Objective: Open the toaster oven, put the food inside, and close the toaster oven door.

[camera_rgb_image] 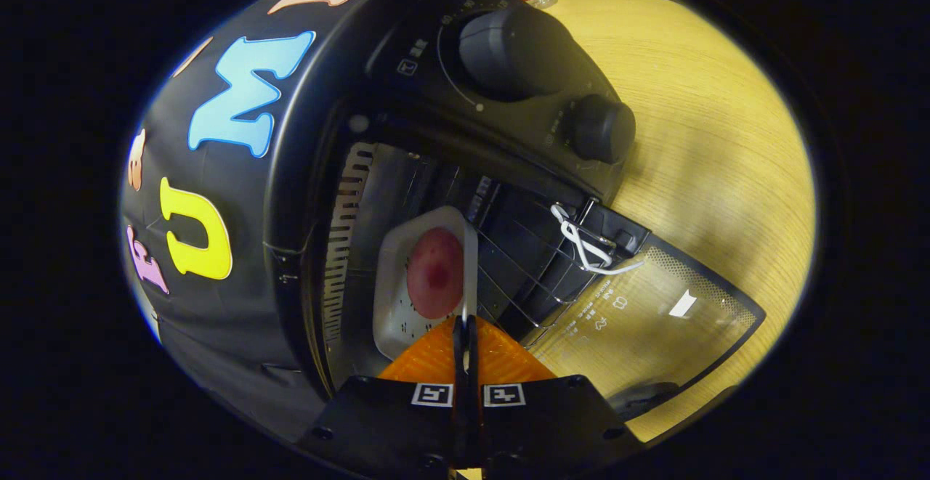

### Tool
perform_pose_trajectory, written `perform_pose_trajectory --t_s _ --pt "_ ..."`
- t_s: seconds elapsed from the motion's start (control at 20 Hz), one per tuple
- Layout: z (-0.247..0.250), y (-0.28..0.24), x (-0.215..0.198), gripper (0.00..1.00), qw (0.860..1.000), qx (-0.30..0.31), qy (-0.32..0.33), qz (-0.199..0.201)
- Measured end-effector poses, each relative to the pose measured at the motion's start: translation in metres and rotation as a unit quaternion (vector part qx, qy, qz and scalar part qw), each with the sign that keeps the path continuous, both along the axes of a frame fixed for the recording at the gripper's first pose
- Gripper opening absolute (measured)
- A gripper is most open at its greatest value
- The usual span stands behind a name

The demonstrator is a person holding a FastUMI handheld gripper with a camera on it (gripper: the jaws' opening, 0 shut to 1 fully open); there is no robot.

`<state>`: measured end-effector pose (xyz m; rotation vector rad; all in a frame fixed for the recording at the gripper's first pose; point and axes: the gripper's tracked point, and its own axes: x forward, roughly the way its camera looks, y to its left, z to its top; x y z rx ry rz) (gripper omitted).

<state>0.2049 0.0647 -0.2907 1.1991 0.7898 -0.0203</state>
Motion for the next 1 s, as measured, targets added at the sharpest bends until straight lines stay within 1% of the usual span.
perform_pose_trajectory --t_s 0.15,0.2,0.3,0.35,0.5,0.55,0.65,0.7,0.75,0.9,1.0 --pt "0.001 0.005 0.006 0.02 1.0 0.007 0.007 -0.02" --pt "-0.001 0.007 0.007 0.04 1.0 0.003 0.007 -0.021" --pt "0.0 0.009 0.004 0.04 1.0 0.002 0.003 -0.016" --pt "0.001 0.013 0.001 0.07 1.0 0.005 0.003 -0.014" --pt "0.004 0.011 -0.001 0.08 1.0 0.014 0.005 -0.021" --pt "0.005 0.012 0.003 0.11 0.999 0.022 -0.003 -0.025" --pt "0.015 0.019 -0.001 0.32 0.999 0.036 -0.012 -0.018" --pt "0.02 0.019 -0.011 0.43 0.999 0.039 -0.012 -0.014" --pt "0.019 0.018 -0.009 0.54 0.999 0.035 -0.012 -0.011" --pt "0.023 0.019 -0.019 0.86 0.999 0.029 -0.012 0.001" --pt "0.027 0.021 -0.03 0.96 1.0 0.028 -0.009 0.01"
